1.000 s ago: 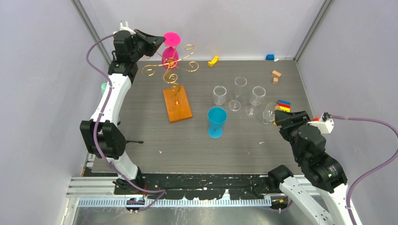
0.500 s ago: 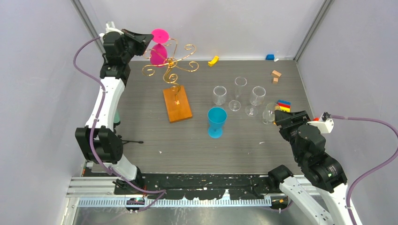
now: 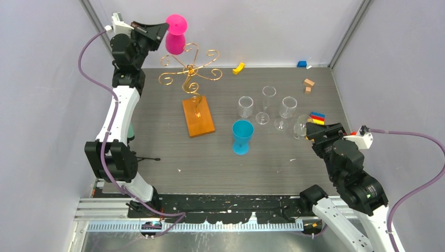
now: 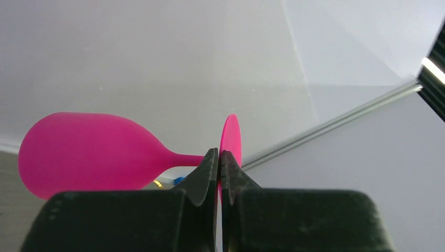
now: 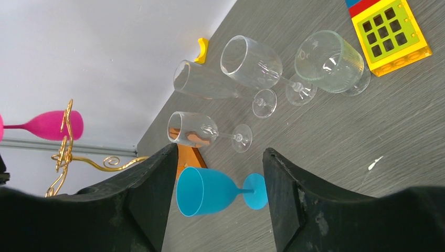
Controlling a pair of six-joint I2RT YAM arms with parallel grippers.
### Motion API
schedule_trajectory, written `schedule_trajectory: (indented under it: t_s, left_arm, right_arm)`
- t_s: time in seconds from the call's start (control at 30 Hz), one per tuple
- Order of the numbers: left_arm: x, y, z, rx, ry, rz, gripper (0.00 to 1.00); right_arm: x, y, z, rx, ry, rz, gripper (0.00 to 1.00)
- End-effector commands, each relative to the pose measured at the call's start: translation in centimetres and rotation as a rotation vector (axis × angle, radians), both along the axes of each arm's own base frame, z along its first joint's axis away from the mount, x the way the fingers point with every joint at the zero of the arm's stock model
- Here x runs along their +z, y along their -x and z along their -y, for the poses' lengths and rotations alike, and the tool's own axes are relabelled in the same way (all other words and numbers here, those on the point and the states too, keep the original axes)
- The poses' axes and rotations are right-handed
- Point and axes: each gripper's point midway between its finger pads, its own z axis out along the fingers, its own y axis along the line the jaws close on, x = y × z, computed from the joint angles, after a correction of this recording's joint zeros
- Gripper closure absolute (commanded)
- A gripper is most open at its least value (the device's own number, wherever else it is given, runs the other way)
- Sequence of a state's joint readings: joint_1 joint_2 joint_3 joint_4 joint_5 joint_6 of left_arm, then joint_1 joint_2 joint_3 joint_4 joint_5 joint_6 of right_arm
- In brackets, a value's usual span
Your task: Take the wine glass off the wine glass rack
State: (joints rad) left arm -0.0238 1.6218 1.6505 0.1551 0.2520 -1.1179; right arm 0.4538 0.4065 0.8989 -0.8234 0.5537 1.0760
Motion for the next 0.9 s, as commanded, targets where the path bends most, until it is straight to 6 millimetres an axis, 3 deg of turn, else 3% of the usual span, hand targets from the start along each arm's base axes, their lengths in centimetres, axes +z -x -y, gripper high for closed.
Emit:
schedule_trajectory:
  t_s: [0.0,0.23,0.37,0.63,0.87]
  left_arm:
    - [6.6,2.9,0.8,-0.058,-0.037,0.313,1.00]
    - [9.3,6.3,3.1,-0.216,0.037,0.365,1.00]
    - [10.1,8.5,4.8,-0.329,0.132,0.339,1.00]
    - [12.0,13.7,7.6,-0.479,0.276,0.296,1.00]
    - [12.1,19.0,11.0,-0.624,0.443,0.207,1.00]
  right_arm:
    - [1.0,-0.6,-0.6,0.023,-0.011,0.042,0.33]
    - [1.9,-1.2,-2.7,0.125,-0.026,0.102,0.26]
    - [3.5,-1.7,-5.2,0.248,-0.057,0.176,0.19]
    - [8.7,-2.4,-10.5,0.491,-0.162,0.371,0.15]
    - [14.1,-3.0,-14.5,0.677,-0.297,0.539,0.14]
